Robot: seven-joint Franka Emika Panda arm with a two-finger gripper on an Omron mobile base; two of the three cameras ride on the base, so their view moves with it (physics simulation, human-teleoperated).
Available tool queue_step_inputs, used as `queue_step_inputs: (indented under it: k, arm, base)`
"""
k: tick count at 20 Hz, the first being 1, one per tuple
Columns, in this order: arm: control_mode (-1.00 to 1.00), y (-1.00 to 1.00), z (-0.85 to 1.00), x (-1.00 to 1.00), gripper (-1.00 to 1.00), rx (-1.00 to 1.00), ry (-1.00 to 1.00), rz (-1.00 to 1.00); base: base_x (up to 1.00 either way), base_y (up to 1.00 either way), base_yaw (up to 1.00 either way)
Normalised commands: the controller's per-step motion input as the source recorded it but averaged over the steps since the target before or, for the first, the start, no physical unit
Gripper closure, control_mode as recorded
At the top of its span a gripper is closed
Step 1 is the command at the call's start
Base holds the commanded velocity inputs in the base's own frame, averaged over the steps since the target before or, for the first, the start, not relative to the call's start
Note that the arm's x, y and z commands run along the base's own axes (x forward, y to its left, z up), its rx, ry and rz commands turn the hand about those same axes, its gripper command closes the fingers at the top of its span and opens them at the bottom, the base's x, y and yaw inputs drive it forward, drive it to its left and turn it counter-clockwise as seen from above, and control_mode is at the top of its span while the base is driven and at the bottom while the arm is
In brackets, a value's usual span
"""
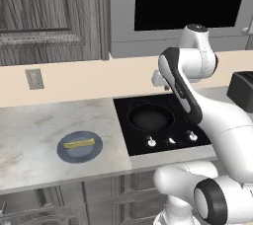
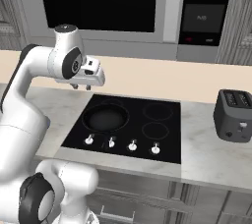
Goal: Pick up the butter stick and place it in the pan. Then turn on the burner for the pan.
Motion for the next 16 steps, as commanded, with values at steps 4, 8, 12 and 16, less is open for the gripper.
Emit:
queue_step_inputs:
  k: [4, 8, 12, 16]
  arm:
    - [-1.00, 0.00, -0.02, 0.00, -1.00, 0.00, 0.04, 0.00]
    - [-1.00, 0.02, -0.25, -0.02, -1.00, 0.00, 0.13, 0.00]
    - [-1.00, 0.36, -0.46, -0.12, -1.00, 0.00, 0.14, 0.05]
    - [-1.00, 0.70, -0.31, 0.00, -1.00, 0.00, 0.11, 0.11]
  base:
    - [0.00, 0.00, 0.00]
    - [0.00, 0.00, 0.00]
    - [0.00, 0.00, 0.00]
    - [0.00, 0.00, 0.00]
